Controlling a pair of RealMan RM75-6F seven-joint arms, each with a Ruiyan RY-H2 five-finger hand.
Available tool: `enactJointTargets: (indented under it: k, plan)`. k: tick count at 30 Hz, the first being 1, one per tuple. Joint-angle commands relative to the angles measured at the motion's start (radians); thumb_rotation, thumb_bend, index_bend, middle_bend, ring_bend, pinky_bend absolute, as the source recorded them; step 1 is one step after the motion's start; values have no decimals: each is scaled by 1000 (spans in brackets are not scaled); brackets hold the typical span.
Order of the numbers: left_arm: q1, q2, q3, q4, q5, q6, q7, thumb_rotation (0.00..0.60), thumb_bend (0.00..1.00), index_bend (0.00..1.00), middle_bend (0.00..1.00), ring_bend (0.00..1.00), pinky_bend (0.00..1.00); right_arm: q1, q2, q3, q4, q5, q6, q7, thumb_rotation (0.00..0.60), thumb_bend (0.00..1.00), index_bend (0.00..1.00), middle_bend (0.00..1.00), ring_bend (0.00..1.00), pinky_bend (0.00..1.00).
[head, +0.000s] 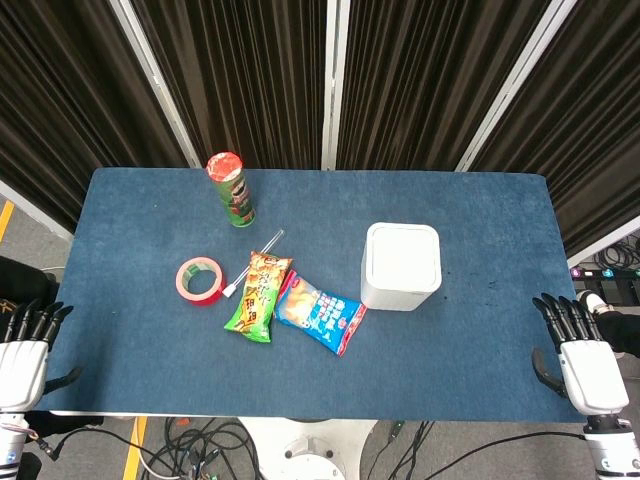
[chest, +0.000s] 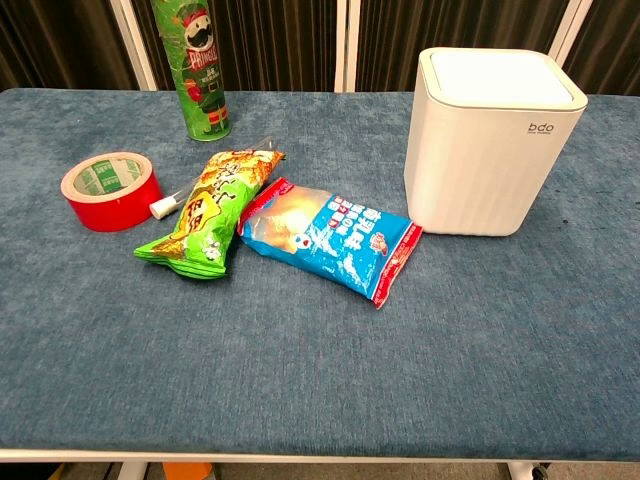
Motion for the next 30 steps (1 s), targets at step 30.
enactJointTargets:
  k: [30]
  plan:
    - [-10, 12, 3, 2, 6, -16, -67, 600, 0, 165, 132, 12, 3, 454, -5, 159, -103, 95, -534, -112, 600, 280, 122, 114, 0, 0]
